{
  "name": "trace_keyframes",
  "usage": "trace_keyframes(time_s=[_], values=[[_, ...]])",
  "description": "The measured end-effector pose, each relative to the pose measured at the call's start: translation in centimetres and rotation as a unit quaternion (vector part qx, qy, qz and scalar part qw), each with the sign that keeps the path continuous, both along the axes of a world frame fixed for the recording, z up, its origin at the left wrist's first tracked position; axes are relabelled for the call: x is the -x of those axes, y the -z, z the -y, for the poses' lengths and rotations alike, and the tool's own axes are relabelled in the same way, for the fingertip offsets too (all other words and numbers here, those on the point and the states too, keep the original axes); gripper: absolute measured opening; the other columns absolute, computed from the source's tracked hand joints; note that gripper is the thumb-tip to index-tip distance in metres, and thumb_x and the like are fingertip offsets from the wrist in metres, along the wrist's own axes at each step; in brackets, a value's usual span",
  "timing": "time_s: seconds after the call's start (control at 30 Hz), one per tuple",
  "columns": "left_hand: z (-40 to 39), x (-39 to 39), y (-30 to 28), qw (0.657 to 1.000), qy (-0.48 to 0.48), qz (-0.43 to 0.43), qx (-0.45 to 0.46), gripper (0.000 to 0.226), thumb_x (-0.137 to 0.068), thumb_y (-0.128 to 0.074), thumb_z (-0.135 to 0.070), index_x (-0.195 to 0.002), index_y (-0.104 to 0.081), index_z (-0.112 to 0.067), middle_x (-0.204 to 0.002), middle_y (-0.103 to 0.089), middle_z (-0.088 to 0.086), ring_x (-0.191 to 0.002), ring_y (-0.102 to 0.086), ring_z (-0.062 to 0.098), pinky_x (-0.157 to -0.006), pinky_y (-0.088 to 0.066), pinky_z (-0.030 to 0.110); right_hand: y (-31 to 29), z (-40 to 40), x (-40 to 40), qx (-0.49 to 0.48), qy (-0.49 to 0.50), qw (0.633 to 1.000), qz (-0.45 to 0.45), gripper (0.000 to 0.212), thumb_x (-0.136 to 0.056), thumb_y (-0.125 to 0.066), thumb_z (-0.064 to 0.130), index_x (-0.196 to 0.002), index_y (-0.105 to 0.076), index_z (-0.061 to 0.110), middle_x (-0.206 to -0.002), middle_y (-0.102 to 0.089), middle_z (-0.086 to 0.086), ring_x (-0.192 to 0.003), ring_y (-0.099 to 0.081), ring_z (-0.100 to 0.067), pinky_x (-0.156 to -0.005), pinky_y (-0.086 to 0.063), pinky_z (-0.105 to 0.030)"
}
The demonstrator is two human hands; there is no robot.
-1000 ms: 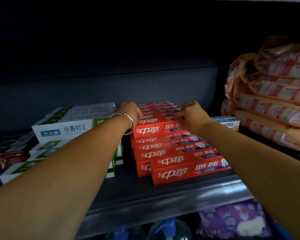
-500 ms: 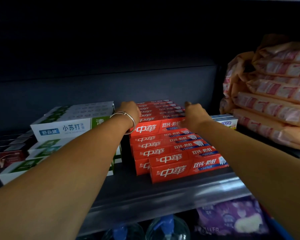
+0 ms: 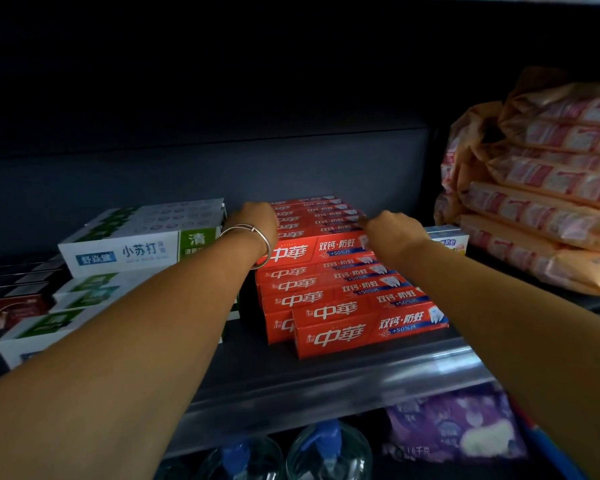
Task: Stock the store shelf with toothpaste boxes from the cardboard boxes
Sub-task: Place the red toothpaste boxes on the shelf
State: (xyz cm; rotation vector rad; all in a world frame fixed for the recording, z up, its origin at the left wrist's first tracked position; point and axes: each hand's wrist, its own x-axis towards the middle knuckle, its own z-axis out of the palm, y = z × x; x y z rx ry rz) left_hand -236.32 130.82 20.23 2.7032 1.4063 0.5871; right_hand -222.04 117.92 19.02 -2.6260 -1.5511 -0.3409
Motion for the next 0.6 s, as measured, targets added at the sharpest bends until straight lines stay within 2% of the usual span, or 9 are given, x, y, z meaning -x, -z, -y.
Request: trace_keyframes(time_s=[0.23,0.33,0.47,0.6], values=[[0.0,-0.1,0.2,1.0,-0.005,-0.003,-0.001,0.026,-0.092,-0.052,-0.013,-0.114,-0.066,-0.012,-0.114,-0.065,0.01,-0.097,-0.064,0.028,-0.088,-0.053,0.039,-0.1,0.0,0.3,0.02,0.009,1.0,-0.005,0.03,-0.099,-0.046,0.02,-0.125,-0.051,0.009,-0.122,-0.059,-0.01,-0.108,-0.06,-0.025,-0.091,-0.048,-0.035],[0.2,0.0,0.2,1.0,-0.004,-0.02,-0.016,0.025,-0.092,-0.051,-0.015,-0.113,-0.066,-0.012,-0.112,-0.066,0.01,-0.095,-0.063,0.028,-0.088,-0.053,0.04,-0.1,0.4,0.3,0.022,0.017,1.0,0.009,0.033,-0.099,-0.045,0.021,-0.129,-0.046,0.009,-0.123,-0.059,-0.011,-0.11,-0.059,-0.027,-0.093,-0.047,-0.037],[1.5,0.5,0.1,0.999,-0.001,-0.029,-0.034,0.029,-0.093,-0.049,-0.013,-0.12,-0.061,-0.014,-0.112,-0.064,0.01,-0.097,-0.063,0.029,-0.087,-0.053,0.04,0.2,1.1,-0.4,0.028,0.004,0.998,0.054,0.052,-0.096,-0.048,0.033,-0.142,-0.027,0.022,-0.133,-0.052,-0.009,-0.124,-0.047,-0.029,-0.104,-0.035,-0.042],[4.2,1.0,0.0,0.999,0.019,-0.026,-0.03,0.034,-0.094,-0.046,-0.009,-0.125,-0.059,-0.015,-0.118,-0.062,0.011,-0.099,-0.062,0.03,-0.088,-0.052,0.038,0.6,3.0,-0.2,0.014,-0.028,0.997,0.074,0.054,-0.095,-0.05,0.039,-0.143,-0.029,0.028,-0.14,-0.044,-0.003,-0.131,-0.038,-0.028,-0.108,-0.028,-0.045]])
